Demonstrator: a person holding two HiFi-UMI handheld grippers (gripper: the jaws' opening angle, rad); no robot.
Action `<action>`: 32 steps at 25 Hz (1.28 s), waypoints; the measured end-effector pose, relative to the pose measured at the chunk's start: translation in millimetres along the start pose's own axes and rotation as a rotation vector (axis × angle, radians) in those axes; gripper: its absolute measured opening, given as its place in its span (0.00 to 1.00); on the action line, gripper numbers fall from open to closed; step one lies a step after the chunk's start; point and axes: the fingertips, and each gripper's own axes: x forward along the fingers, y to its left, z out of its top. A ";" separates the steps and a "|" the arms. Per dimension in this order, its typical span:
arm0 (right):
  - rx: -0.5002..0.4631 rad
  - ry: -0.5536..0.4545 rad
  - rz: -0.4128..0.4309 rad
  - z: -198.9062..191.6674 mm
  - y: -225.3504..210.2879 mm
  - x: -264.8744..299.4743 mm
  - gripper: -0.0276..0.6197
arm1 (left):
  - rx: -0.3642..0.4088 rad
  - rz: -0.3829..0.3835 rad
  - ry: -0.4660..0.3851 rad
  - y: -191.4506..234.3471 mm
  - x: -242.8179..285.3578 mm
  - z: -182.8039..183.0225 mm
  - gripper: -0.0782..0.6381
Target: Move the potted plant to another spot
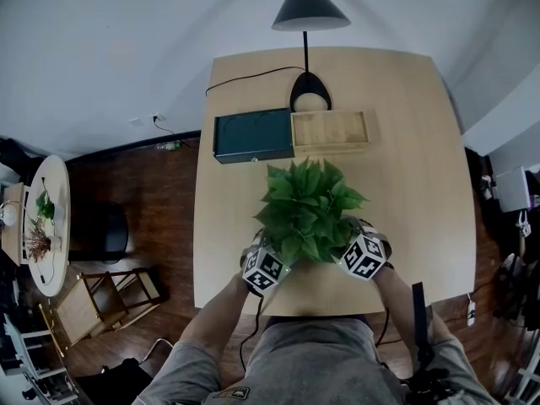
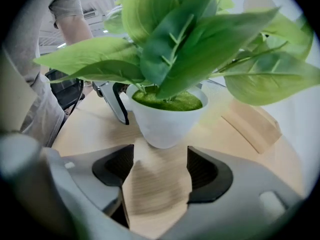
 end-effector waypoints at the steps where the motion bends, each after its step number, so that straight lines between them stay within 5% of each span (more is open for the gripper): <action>1: -0.001 -0.002 0.001 -0.6 1.7 -1.8 0.57 | -0.007 0.006 0.005 -1.7 -2.2 -1.6 0.64; 11: 0.012 -0.079 -0.011 -0.9 20.0 -29.5 0.57 | -0.144 0.133 -0.004 -21.3 -28.0 -6.5 0.57; 20: 0.014 -0.177 0.002 5.1 40.7 -55.8 0.48 | -0.241 0.241 -0.117 -53.6 -44.9 20.7 0.48; 32: -0.018 -0.187 -0.084 24.0 88.8 -84.1 0.32 | -0.223 0.175 -0.237 -103.1 -80.5 43.2 0.28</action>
